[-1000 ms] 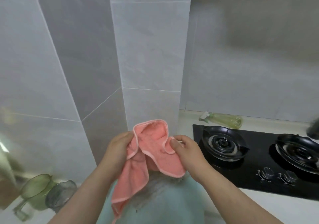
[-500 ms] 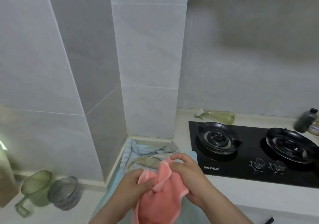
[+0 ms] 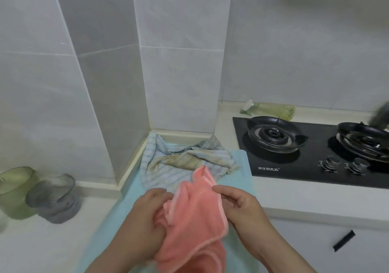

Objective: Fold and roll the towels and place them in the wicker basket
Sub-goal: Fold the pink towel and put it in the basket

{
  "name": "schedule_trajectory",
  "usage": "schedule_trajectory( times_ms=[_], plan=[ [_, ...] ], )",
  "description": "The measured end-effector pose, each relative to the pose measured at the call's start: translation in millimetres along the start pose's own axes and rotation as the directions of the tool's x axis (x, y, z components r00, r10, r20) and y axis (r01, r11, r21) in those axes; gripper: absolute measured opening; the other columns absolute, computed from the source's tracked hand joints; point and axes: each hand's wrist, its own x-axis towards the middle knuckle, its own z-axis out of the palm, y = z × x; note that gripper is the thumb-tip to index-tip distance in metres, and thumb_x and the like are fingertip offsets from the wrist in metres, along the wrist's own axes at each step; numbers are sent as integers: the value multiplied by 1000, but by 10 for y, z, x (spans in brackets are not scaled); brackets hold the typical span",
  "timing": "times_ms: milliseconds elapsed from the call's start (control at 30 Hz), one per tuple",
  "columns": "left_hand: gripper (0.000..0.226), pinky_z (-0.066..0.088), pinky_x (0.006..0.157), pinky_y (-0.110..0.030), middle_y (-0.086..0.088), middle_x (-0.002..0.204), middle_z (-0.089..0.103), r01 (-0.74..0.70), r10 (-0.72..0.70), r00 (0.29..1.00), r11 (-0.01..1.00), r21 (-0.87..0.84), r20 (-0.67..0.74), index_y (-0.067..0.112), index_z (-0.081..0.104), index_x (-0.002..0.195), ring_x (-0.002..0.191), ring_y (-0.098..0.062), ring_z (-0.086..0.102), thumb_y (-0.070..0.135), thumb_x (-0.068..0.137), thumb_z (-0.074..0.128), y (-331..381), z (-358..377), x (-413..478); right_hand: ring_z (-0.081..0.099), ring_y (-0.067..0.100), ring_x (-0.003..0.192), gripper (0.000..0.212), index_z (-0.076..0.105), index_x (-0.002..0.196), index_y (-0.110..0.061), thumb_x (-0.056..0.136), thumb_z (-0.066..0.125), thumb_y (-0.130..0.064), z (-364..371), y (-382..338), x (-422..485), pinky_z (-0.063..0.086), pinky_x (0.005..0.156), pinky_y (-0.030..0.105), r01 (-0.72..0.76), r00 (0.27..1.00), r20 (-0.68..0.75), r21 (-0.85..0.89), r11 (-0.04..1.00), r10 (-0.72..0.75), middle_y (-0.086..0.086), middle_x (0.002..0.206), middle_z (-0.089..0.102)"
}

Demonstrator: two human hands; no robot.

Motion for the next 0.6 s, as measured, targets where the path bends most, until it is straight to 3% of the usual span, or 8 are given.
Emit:
schedule_trajectory(
  times_ms=[100, 200, 300, 367, 433, 500, 567, 600],
  plan=[
    [22, 46, 91, -28, 17, 112, 59, -152, 159, 987, 932, 330, 6, 30, 65, 89, 110, -5, 54, 36, 67, 62, -89, 39, -78, 63, 21, 77, 28, 77, 83, -13, 83, 64, 12, -18, 119, -29, 52, 77, 34, 121, 990, -68, -69, 990, -125, 18, 88, 74],
    [25, 47, 70, -30, 14, 81, 56, -159, 174, 985, 901, 404, 1, 25, 56, 69, 81, -4, 55, 48, 75, 51, -8, 62, -173, 62, 19, 73, 20, 73, 72, -11, 80, 69, 7, -31, 174, -122, 50, 70, 33, 247, 961, -105, -81, 966, -254, 13, 81, 73],
    [8, 43, 69, -19, 17, 79, 58, -55, 73, 980, 993, 101, -185, 38, 58, 80, 80, 4, 57, 32, 79, 54, 128, 101, -292, 64, 13, 84, 3, 69, 75, -6, 76, 70, -9, -57, 166, -291, 49, 78, 33, 364, 917, -131, -116, 924, -378, 3, 94, 71],
    [49, 42, 68, -8, 20, 86, 66, 19, -56, 952, 992, -122, -301, 50, 58, 101, 83, 10, 59, 5, 81, 57, 214, 108, -375, 63, 9, 82, 7, 66, 78, 1, 81, 68, -5, -87, 122, -433, 48, 74, 28, 424, 885, -168, -98, 901, -435, -4, 91, 71],
    [60, 43, 67, -6, 22, 85, 69, 31, -89, 955, 979, -200, -285, 48, 68, 94, 80, 6, 62, -9, 79, 53, 252, 74, -466, 57, 13, 69, 10, 60, 78, 4, 88, 59, 4, -75, 30, -632, 45, 63, 25, 498, 837, -188, -129, 858, -514, 7, 74, 65],
    [36, 44, 65, -13, 13, 73, 69, 37, -96, 957, 976, -215, -273, 28, 68, 75, 71, -3, 60, -4, 75, 51, 298, 33, -602, 48, 12, 59, 16, 56, 79, -2, 90, 52, 9, -35, -36, -852, 41, 53, 22, 544, 805, -203, -122, 830, -558, 4, 63, 53],
    [7, 39, 58, -25, -4, 62, 57, 101, -126, 958, 989, -108, -259, 14, 52, 61, 63, -15, 52, 15, 69, 50, 322, -19, -758, 48, 9, 50, 23, 61, 84, -7, 92, 46, 10, 15, -82, -1066, 41, 45, 20, 537, 815, -195, -101, 837, -546, -1, 60, 54],
    [15, 36, 57, -27, -5, 61, 52, 127, -129, 965, 992, -23, -227, 14, 45, 58, 61, -14, 50, 26, 65, 49, 317, -48, -843, 48, 9, 47, 27, 63, 84, -8, 91, 44, 9, 44, -88, -1161, 40, 42, 20, 517, 830, -182, -106, 849, -528, -2, 58, 54]
  ],
)
